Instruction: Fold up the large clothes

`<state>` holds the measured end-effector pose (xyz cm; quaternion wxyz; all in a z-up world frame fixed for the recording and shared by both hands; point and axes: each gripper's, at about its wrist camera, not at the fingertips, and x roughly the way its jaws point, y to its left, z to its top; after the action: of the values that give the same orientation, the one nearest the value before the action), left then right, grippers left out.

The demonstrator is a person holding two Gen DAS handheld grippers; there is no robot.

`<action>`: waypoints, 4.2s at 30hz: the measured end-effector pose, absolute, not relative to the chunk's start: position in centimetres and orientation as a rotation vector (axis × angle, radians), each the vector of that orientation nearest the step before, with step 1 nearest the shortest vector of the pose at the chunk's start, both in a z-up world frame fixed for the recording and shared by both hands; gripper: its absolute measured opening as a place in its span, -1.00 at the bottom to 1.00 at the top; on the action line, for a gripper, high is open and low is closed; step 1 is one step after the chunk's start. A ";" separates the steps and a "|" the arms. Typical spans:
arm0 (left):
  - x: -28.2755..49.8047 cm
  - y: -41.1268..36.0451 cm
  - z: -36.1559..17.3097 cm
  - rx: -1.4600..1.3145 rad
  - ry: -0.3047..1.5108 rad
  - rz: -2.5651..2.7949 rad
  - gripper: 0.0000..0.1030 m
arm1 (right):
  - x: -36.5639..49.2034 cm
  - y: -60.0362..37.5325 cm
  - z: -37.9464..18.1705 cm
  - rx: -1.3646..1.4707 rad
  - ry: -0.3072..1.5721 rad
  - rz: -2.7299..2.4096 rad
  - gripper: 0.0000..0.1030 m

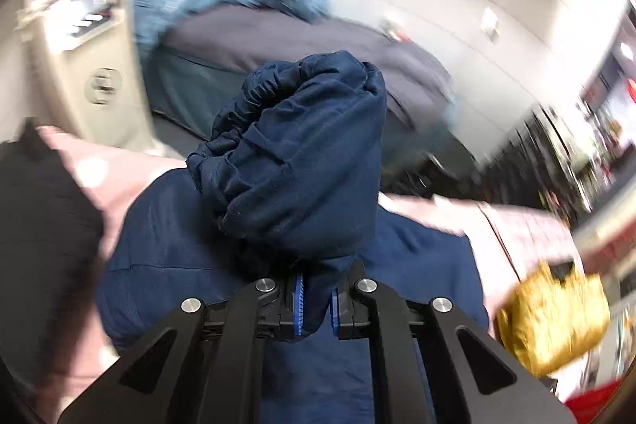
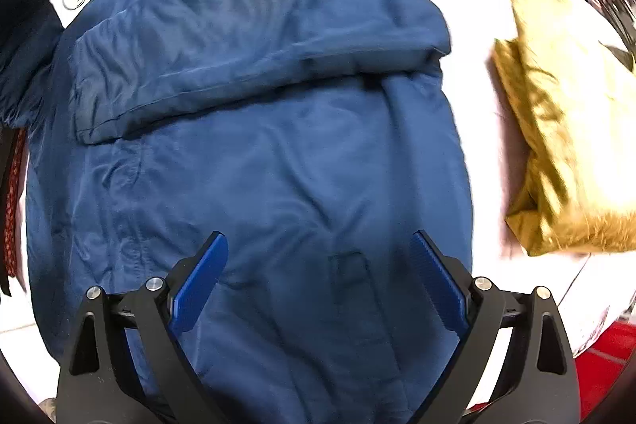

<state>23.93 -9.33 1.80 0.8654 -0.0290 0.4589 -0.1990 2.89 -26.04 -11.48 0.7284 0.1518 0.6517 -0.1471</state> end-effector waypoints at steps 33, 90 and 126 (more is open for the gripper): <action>10.8 -9.4 -13.2 0.144 1.292 -0.476 0.87 | 12.2 -26.4 -10.3 0.283 1.370 -0.326 0.78; 25.4 -3.1 -19.8 0.115 1.317 -0.206 0.91 | 28.8 -24.9 -21.4 0.277 1.433 -0.161 0.90; 2.2 13.5 -14.2 0.012 1.313 -0.057 0.87 | -0.4 -22.4 -15.9 0.277 1.453 -0.240 0.89</action>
<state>2.15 13.45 -14.21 0.7919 0.0054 0.6101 -0.0266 -0.39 -22.38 -15.89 0.7321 0.1258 0.6605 -0.1092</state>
